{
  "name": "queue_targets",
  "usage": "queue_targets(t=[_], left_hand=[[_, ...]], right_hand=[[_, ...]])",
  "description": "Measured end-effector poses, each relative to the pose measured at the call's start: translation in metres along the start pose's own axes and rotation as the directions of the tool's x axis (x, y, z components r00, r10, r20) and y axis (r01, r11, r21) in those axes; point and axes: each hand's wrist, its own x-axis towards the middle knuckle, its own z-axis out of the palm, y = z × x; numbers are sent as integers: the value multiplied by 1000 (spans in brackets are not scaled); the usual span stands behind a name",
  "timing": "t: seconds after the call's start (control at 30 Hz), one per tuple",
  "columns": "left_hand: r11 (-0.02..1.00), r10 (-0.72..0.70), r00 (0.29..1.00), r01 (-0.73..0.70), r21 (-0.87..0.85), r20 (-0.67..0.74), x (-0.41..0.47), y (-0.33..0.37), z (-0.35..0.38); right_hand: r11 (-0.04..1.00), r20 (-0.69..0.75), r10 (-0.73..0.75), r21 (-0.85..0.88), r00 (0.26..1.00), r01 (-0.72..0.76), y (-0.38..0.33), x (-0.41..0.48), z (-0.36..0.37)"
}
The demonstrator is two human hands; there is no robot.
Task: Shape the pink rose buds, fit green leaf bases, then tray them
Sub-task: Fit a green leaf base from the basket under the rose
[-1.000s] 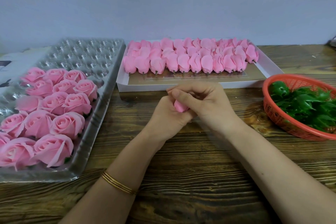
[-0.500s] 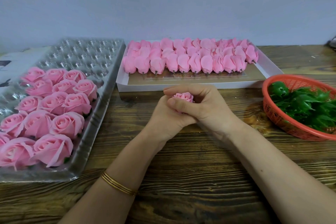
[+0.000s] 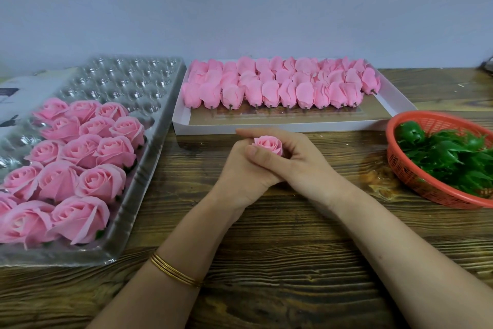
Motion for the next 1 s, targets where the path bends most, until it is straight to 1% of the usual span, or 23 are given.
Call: queue_targets(t=[0.13, 0.27, 0.33, 0.43, 0.5, 0.57, 0.67, 0.8, 0.87, 1.0], left_hand=[[1000, -6, 1000, 6, -30, 13, -1, 2, 2], [1000, -5, 1000, 5, -9, 2, -1, 2, 3], [1000, -11, 1000, 11, -25, -4, -1, 2, 4], [999, -19, 1000, 19, -26, -19, -1, 1, 5], [1000, -19, 999, 19, -13, -27, -1, 1, 5], [1000, -18, 1000, 18, -15, -22, 0, 1, 5], [999, -17, 1000, 16, -32, -17, 0, 1, 5], [1000, 10, 1000, -10, -18, 5, 0, 0, 3], [1000, 14, 1000, -14, -12, -2, -1, 1, 3], [1000, -4, 1000, 4, -13, -4, 0, 1, 3]], right_hand=[[999, -16, 13, -50, 1000, -13, 1, 0, -1], [997, -19, 47, -60, 999, -48, 3, -1, -3], [996, -30, 79, 32, 996, -78, 3, 0, -5], [949, -111, 122, 305, 986, -83, -2, 2, -9], [937, -177, 109, 348, 978, -41, -5, 3, -10], [936, -190, 67, 352, 979, 4, -7, 2, -10], [951, -149, 12, 307, 989, 34, -12, -1, -8], [978, -95, 13, 210, 995, 7, -12, -2, -8], [989, -91, 11, 150, 996, 3, -11, -2, -6], [991, -91, 10, 135, 996, 2, -10, -2, -4]])
